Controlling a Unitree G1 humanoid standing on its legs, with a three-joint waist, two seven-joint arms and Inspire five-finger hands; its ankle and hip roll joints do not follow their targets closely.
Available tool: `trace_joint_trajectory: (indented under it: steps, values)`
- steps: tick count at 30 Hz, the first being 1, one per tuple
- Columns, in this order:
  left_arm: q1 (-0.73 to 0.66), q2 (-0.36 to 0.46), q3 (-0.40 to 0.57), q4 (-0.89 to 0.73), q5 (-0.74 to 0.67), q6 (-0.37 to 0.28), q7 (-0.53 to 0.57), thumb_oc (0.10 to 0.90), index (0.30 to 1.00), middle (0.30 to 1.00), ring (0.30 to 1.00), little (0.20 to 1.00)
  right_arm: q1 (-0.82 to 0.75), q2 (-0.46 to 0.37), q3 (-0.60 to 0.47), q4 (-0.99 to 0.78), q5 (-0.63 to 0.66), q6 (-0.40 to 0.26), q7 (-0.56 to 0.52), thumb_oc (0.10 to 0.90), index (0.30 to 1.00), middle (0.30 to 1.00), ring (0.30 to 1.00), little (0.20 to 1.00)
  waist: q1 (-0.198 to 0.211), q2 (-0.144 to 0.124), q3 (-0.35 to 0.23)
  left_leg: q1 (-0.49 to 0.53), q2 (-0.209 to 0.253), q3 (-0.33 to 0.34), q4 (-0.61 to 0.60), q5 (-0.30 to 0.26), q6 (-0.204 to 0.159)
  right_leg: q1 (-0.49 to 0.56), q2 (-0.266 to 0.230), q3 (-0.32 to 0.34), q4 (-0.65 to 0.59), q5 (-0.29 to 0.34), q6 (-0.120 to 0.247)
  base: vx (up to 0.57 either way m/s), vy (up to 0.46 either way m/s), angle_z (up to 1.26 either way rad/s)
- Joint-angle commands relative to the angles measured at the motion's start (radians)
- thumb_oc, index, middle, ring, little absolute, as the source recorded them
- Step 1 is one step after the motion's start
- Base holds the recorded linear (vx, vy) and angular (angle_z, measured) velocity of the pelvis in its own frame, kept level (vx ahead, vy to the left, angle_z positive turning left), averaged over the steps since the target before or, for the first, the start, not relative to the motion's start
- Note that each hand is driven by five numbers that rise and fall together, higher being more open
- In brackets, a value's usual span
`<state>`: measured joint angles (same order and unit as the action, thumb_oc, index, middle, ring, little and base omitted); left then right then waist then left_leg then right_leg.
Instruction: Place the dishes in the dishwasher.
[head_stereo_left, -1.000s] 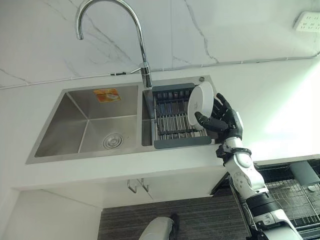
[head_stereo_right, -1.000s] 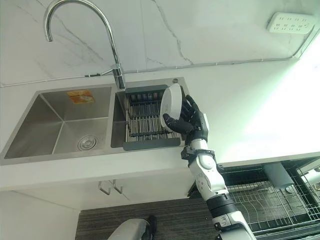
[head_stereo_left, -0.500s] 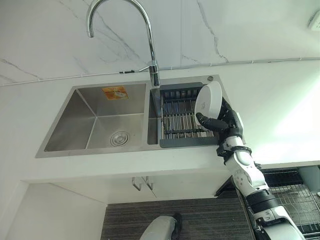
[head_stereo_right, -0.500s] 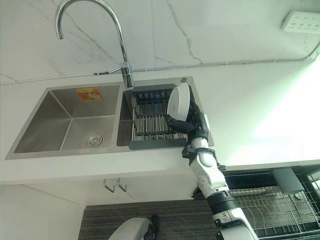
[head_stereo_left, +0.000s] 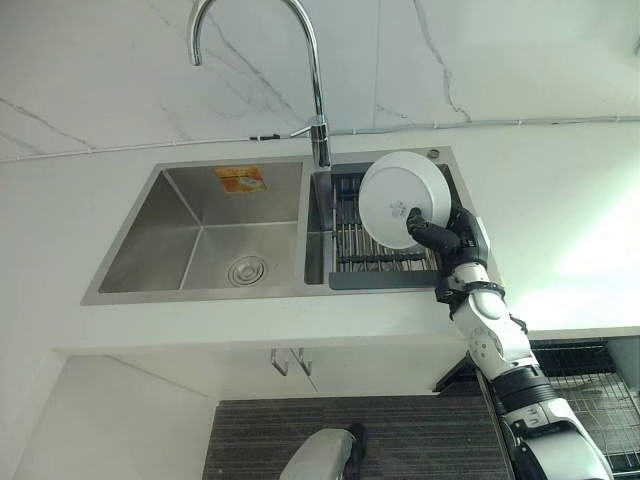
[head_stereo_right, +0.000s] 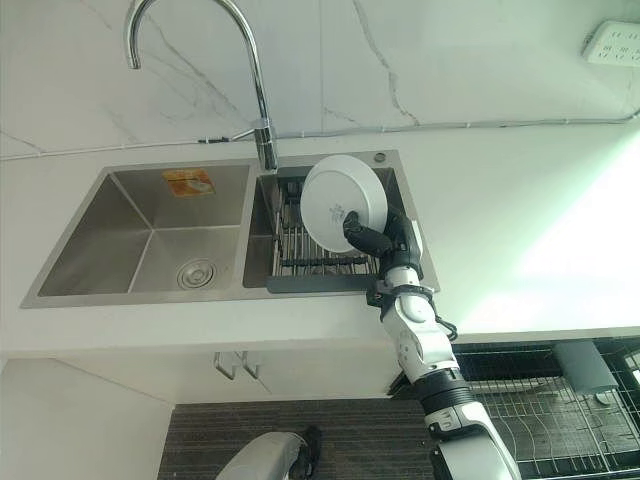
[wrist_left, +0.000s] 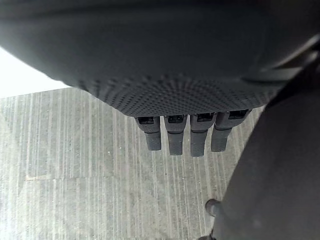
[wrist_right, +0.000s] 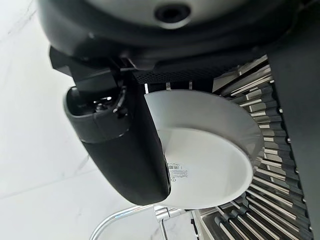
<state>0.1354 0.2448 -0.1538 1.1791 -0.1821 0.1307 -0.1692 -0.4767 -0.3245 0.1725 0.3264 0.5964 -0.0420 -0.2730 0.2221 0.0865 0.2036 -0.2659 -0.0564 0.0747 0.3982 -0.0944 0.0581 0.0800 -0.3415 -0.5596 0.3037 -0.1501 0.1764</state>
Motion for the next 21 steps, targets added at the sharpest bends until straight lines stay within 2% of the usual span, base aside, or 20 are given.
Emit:
trace_joint_trajectory:
  steps: [1, 6, 9, 15, 19, 21]
  values:
    - [0.015, 0.041, -0.033, 0.021, 0.017, 0.001, -0.015, 0.800, 0.900, 0.900, 0.900, 0.900, -0.115, -0.022, -0.015, -0.044, -0.020, -0.144, -0.017, 0.400, 0.300, 0.300, 0.300, 0.300, 0.003, 0.002, -0.035, 0.095, 0.019, -0.062, -0.098, -0.130, -0.041, -0.040, -0.001, 0.054, -0.004, 0.010, 0.012, 0.00, 0.000, 0.00]
    - [0.010, 0.040, -0.029, 0.028, 0.030, -0.011, -0.006, 0.800, 0.900, 0.900, 0.900, 0.900, -0.114, -0.008, -0.017, -0.064, -0.050, -0.218, -0.055, 0.400, 0.300, 0.300, 0.300, 0.300, -0.004, -0.005, -0.039, 0.103, 0.034, -0.043, -0.098, -0.137, -0.042, -0.044, 0.001, 0.054, -0.004, 0.009, 0.016, -0.06, -0.075, -0.01]
    - [0.007, 0.038, -0.026, 0.031, 0.037, -0.015, 0.000, 0.800, 0.900, 0.900, 0.900, 0.900, -0.106, -0.003, -0.019, -0.093, -0.014, -0.258, -0.053, 0.400, 0.300, 0.300, 0.300, 0.300, -0.012, -0.014, -0.043, 0.108, 0.045, -0.026, -0.098, -0.142, -0.045, -0.049, 0.003, 0.057, -0.004, 0.006, 0.019, -0.09, -0.100, -0.07]
    - [0.003, 0.033, -0.022, 0.023, 0.071, -0.052, 0.031, 0.800, 0.900, 0.900, 0.900, 0.900, -0.063, 0.024, -0.016, -0.211, 0.080, -0.351, 0.039, 0.400, 0.300, 0.300, 0.300, 0.300, -0.039, -0.032, -0.053, 0.125, 0.078, 0.017, -0.098, -0.153, -0.051, -0.070, 0.009, 0.070, -0.004, 0.003, 0.025, -0.10, -0.100, -0.18]
    - [-0.014, 0.041, -0.030, -0.005, 0.143, -0.120, 0.111, 0.800, 0.900, 0.900, 0.900, 0.900, -0.032, 0.024, 0.002, -0.319, 0.124, -0.362, 0.092, 0.400, 0.300, 0.300, 0.300, 0.300, -0.061, -0.038, -0.062, 0.137, 0.098, 0.043, -0.098, -0.159, -0.053, -0.083, 0.020, 0.091, -0.004, -0.007, 0.026, -0.10, -0.089, -0.24]
    - [-0.024, 0.048, -0.033, -0.021, 0.166, -0.123, 0.142, 0.800, 0.900, 0.900, 0.900, 0.900, -0.020, 0.018, 0.006, -0.352, 0.144, -0.365, 0.104, 0.400, 0.300, 0.300, 0.300, 0.300, -0.070, -0.038, -0.065, 0.140, 0.106, 0.052, -0.098, -0.159, -0.056, -0.086, 0.026, 0.098, -0.004, -0.013, 0.027, -0.10, -0.072, -0.47]
